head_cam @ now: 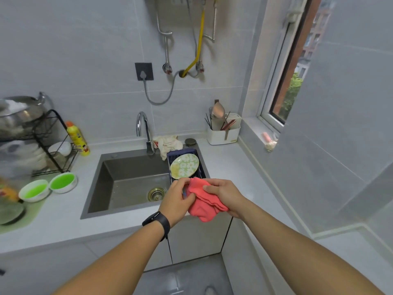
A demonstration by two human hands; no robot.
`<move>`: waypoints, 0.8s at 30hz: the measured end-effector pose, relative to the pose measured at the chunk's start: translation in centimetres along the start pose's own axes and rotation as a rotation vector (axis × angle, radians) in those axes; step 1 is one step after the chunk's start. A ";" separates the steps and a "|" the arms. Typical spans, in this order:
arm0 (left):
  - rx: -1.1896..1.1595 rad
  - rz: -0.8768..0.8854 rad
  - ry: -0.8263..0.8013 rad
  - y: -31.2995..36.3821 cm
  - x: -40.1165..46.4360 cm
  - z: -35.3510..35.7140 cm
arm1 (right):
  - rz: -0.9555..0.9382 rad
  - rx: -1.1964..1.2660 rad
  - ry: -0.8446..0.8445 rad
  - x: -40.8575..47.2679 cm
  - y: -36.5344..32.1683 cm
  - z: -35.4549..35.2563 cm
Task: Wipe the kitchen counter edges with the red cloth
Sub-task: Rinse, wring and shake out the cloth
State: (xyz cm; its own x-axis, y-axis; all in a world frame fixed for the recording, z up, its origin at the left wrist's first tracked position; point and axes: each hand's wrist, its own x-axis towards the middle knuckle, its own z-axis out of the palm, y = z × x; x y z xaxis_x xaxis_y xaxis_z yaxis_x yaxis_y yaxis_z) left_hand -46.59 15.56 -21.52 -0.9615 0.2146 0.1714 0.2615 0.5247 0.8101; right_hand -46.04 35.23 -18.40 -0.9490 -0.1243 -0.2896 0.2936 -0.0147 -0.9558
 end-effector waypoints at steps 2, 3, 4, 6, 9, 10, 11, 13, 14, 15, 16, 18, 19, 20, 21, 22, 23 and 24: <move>-0.014 0.004 0.051 -0.9 2.1 -0.8 | 0.002 0.030 -0.011 2.8 -0.4 0.3; -0.006 0.002 0.074 -1.2 3.2 -1.1 | -0.004 0.034 -0.019 4.0 -0.6 0.4; 0.007 -0.008 0.101 -1.5 4.4 -1.5 | -0.005 0.028 -0.030 5.5 -0.9 0.7; 0.027 -0.030 0.154 -2.3 7.5 -2.4 | -0.016 0.003 -0.072 8.8 -1.6 1.2; 0.064 -0.058 0.220 -3.0 11.7 -3.7 | -0.051 -0.112 -0.118 13.4 -3.3 2.1; 0.072 -0.082 0.242 -3.4 13.2 -4.4 | -0.056 -0.173 -0.150 15.0 -4.2 2.4; 0.078 -0.103 0.257 -4.0 14.4 -5.2 | -0.051 -0.221 -0.194 16.5 -5.0 2.9; 0.111 -0.116 0.273 -4.5 16.0 -6.9 | -0.042 -0.249 -0.285 18.7 -6.4 4.0; 0.113 -0.139 0.275 -4.9 16.7 -7.7 | -0.038 -0.233 -0.325 19.7 -7.0 4.8; 0.089 -0.170 0.282 -5.5 17.2 -8.5 | -0.038 -0.218 -0.358 20.7 -7.5 5.7; 0.062 -0.202 0.295 -6.1 17.4 -9.2 | -0.044 -0.203 -0.383 21.4 -7.9 6.7; 0.018 -0.251 0.335 -7.6 17.8 -10.9 | -0.042 -0.196 -0.454 23.1 -8.0 9.1; 0.012 -0.252 0.344 -8.1 17.9 -11.6 | -0.046 -0.206 -0.478 23.6 -7.8 10.0; 0.011 -0.246 0.354 -8.8 18.2 -12.6 | -0.054 -0.232 -0.489 24.4 -7.9 11.0; 0.017 -0.231 0.362 -9.6 18.4 -13.8 | -0.066 -0.265 -0.500 25.3 -7.9 12.1; 0.033 -0.217 0.364 -10.5 18.7 -15.0 | -0.077 -0.301 -0.489 26.1 -7.9 13.2; 0.042 -0.203 0.364 -11.5 18.9 -16.2 | -0.087 -0.323 -0.467 26.9 -7.8 14.2; 0.045 -0.190 0.360 -12.6 19.0 -17.5 | -0.089 -0.327 -0.433 27.4 -7.7 15.4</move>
State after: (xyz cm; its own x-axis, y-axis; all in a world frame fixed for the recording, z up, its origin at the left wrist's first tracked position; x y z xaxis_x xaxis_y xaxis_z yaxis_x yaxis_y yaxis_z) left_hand -69.65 -1.33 -18.65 -0.9590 -0.1876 0.2126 0.0718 0.5648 0.8221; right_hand -72.57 16.70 -18.22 -0.8144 -0.5346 -0.2256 0.0976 0.2571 -0.9614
